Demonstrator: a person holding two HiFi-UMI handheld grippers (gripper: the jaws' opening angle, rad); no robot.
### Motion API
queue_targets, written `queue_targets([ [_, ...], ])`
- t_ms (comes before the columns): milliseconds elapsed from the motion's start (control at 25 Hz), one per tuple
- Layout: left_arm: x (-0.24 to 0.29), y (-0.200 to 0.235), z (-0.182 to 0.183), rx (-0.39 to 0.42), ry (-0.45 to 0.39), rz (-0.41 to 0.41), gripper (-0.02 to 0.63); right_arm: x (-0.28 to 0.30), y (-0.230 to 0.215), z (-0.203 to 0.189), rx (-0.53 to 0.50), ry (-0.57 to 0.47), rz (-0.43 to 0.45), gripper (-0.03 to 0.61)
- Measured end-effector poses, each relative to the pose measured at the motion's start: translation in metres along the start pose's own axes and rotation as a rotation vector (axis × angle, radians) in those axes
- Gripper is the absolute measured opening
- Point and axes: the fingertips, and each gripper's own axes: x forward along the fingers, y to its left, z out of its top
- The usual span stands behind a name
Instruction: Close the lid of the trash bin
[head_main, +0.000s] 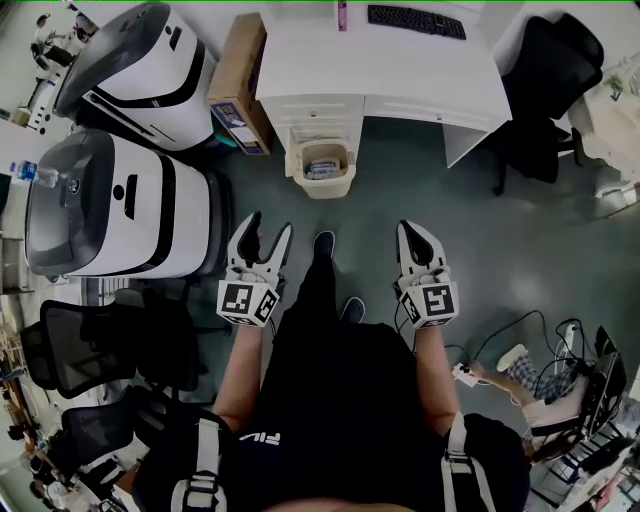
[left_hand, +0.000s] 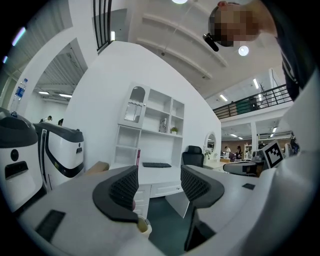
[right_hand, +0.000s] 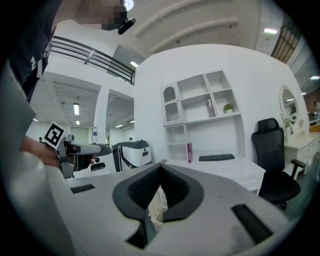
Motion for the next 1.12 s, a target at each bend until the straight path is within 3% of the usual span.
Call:
queue_targets([
  [360, 0.112, 0.085, -0.055, -0.024, 0.103, -0.017, 0.272, 0.099, -0.034, -0.030, -0.001, 0.044, -0.032, 0.006],
  [640, 0.179, 0.138, -0.131, -0.024, 0.200, 0.000, 0.272, 0.156, -0.069, -0.075, -0.015, 0.093, -0.063, 0.006],
  [880, 0.230, 0.171, -0.194, 0.004, 0.271, -0.021, 0.272, 0.207, -0.077, -0.127, -0.013, 0.143, -0.008, 0.006],
  [1120, 0.257, 0.202, -0.267, -0.030, 0.349, -0.020, 0.272, 0.232, -0.068, -0.187, -0.014, 0.210, 0.017, 0.006],
])
